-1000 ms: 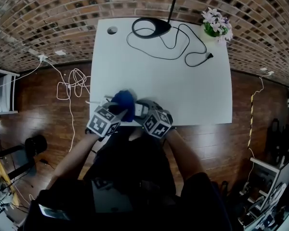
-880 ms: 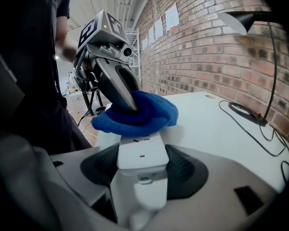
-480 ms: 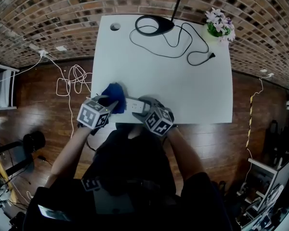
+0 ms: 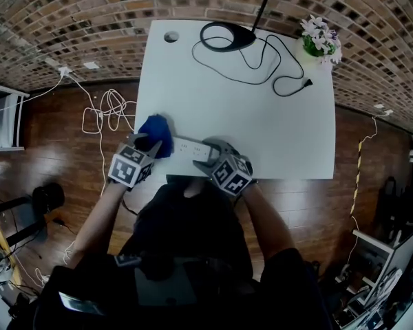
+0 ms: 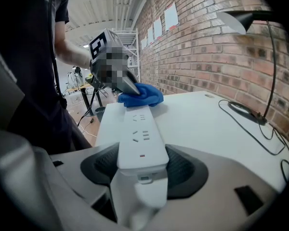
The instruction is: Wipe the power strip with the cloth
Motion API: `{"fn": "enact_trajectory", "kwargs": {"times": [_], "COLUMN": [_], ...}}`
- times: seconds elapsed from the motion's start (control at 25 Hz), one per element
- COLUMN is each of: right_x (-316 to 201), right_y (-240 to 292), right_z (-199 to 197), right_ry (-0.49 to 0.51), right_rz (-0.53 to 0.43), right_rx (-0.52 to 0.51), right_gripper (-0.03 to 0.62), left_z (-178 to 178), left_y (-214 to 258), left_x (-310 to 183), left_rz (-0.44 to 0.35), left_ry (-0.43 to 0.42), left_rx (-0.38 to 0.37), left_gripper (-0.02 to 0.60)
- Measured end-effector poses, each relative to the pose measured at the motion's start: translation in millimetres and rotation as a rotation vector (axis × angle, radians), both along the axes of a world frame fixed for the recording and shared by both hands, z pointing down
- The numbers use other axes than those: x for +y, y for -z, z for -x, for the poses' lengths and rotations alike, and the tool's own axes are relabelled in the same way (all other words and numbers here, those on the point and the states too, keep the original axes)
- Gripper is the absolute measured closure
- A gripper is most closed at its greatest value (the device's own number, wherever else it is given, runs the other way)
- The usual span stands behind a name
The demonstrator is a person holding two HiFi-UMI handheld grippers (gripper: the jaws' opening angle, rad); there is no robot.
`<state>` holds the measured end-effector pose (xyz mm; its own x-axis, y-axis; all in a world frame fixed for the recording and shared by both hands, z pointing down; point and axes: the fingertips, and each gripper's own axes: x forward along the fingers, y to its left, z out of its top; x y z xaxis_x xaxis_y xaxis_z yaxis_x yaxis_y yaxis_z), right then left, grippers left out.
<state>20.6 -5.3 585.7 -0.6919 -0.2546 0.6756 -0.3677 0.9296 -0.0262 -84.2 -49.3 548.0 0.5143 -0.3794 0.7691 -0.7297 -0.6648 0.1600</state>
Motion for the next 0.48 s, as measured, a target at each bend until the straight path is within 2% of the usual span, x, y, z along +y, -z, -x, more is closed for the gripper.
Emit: {"fn": "enact_trajectory", "kwargs": {"times": [0.2,0.48], "right_x": [-1,0], "right_y": [0,-1], "right_z": [2,2], "right_ry": [0.002,-0.003], "right_rz": [-0.004,0.002], "right_rx": [-0.003,-0.001], "right_gripper": [0.304,0.304], "left_z": [19,30], "left_y": [-2,-6], "left_x": [-3,-2], "left_rz": [-0.021,-0.028], "left_ry": [0.04,0.09], "left_rx": [-0.015,0.002], "left_gripper": [0.505,0.503]}}
